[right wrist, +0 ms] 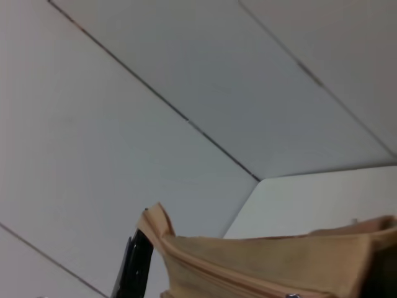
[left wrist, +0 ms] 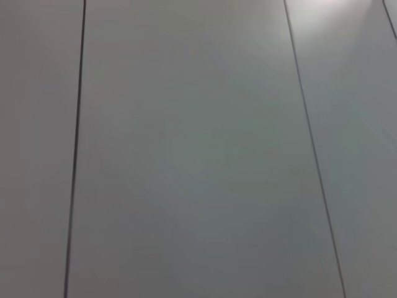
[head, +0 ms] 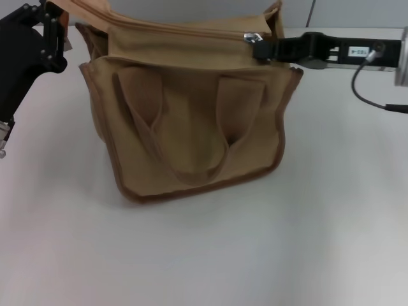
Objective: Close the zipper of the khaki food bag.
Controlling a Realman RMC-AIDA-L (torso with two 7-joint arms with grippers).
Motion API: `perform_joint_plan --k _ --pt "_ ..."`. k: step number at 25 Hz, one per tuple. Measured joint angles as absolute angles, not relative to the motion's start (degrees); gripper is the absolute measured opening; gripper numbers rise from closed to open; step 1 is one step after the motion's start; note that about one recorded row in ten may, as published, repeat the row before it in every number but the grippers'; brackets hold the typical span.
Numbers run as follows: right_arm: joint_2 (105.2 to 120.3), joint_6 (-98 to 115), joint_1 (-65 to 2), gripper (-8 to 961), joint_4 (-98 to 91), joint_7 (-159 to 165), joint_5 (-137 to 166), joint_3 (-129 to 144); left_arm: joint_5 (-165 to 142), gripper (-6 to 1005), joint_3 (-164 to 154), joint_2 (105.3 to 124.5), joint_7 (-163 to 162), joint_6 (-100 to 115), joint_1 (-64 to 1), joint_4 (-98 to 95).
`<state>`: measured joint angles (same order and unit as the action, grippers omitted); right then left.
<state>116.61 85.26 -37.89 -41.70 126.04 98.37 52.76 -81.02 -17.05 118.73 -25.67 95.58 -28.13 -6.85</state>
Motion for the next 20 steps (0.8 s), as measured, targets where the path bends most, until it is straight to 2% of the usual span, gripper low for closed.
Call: perform_joint_plan --k 9,18,20 --pt "115.83 87.2 -35.65 77 -41.85 124.26 98.21 50.0 -81.03 18 -17.07 118.69 -26.5 93.99 -28.55 -6.97" --pt "116.42 94.6 -33.11 95 -37.34 106.7 92.16 42.36 -81.1 19 -17.21 118.74 -26.77 93.72 -28.65 -6.83" --pt "116.48 96.32 -31.37 175 -36.51 100.74 91.03 41.24 -81.07 19 -17.14 118.74 -26.79 93.61 -28.65 -6.83"
